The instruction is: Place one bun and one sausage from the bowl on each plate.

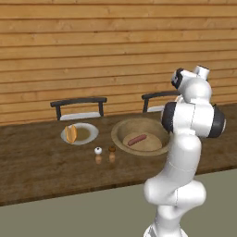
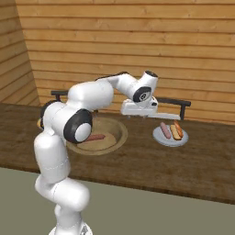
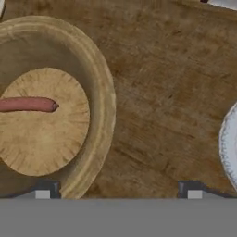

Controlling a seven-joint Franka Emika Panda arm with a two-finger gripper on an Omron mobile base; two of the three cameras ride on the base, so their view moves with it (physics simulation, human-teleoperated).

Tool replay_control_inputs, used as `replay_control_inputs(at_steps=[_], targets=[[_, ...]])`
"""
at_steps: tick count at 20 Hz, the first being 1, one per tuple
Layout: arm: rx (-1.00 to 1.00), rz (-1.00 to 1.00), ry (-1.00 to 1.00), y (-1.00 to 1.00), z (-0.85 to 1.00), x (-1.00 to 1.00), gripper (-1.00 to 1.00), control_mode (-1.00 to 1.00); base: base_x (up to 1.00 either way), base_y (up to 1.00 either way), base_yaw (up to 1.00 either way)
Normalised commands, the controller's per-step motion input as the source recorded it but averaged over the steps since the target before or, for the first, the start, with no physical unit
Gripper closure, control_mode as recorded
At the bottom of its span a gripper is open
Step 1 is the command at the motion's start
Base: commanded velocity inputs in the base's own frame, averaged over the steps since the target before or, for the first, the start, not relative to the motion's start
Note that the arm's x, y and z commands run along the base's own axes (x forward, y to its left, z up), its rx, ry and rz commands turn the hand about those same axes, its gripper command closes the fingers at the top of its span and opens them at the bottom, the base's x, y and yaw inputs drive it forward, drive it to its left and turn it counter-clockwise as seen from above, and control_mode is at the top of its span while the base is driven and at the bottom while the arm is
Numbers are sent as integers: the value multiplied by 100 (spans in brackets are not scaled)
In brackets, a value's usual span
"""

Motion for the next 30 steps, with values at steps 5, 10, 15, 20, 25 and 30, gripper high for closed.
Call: replay_control_inputs(at_steps=[5, 10, 15, 20, 25, 30], targets=[[3, -44, 6, 98, 53, -22, -100, -100, 0, 0, 0], [0, -56, 41, 76, 8, 0, -100, -100, 0, 0, 0], [2, -51, 35, 64, -35, 9, -100, -100, 0, 0, 0], [18, -7, 8, 45, -72, 36, -100, -100, 0, 0, 0], [11, -40, -4, 43, -49, 1, -100, -100, 0, 0, 0], [0, -24, -13, 18, -26, 1, -100, -100, 0, 0, 0]])
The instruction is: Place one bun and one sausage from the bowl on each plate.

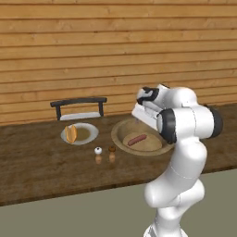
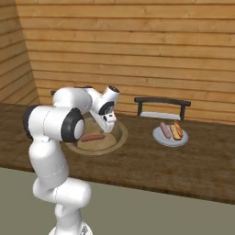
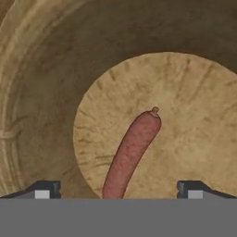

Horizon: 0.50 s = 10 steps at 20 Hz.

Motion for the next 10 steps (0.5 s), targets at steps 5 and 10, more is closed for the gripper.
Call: replay_control_inputs(at_steps=[5, 10], targets=[[0, -1, 2, 0, -23, -3, -100, -100, 0, 0, 0], [-1, 0, 0, 26, -24, -4, -100, -100, 0, 0, 0]])
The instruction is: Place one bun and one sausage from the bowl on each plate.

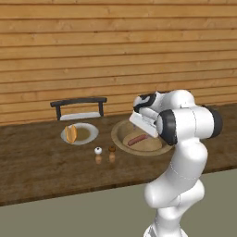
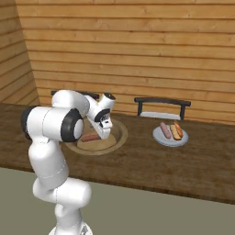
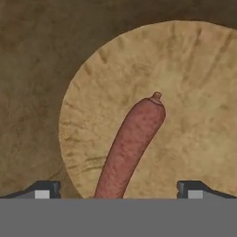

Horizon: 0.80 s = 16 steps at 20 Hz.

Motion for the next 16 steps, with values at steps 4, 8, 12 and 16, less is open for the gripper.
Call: replay_control_inputs(at_steps=[4, 8, 12, 16], targets=[[-2, 0, 0, 29, -18, 0, -100, -100, 0, 0, 0], [-1, 0, 0, 3, -34, -9, -100, -100, 0, 0, 0], [0, 0, -1, -5, -37, -17, -100, -100, 0, 0, 0], [0, 2, -8, 0, -38, -8, -100, -100, 0, 0, 0]])
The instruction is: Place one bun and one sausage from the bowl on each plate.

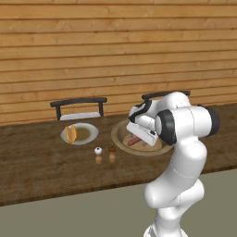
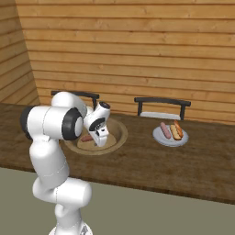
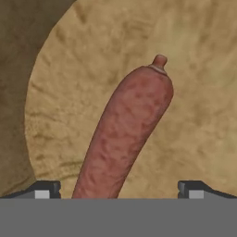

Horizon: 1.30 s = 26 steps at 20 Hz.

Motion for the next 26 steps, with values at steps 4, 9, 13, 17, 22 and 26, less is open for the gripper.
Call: replay_control_inputs(at_steps=[4, 9, 13, 17, 22, 26], targets=[[0, 2, -1, 3, -19, 0, 100, -100, 0, 0, 0], [0, 0, -2, 36, -43, -5, 100, -100, 0, 0, 0], [0, 0, 0, 49, -52, 0, 100, -100, 0, 0, 0], [0, 0, 2, 40, -58, 0, 100, -100, 0, 0, 0], [0, 0, 0, 29, -49, -7, 100, -100, 0, 0, 0], [0, 14, -1, 13, 38, -37, 100, -100, 0, 0, 0]])
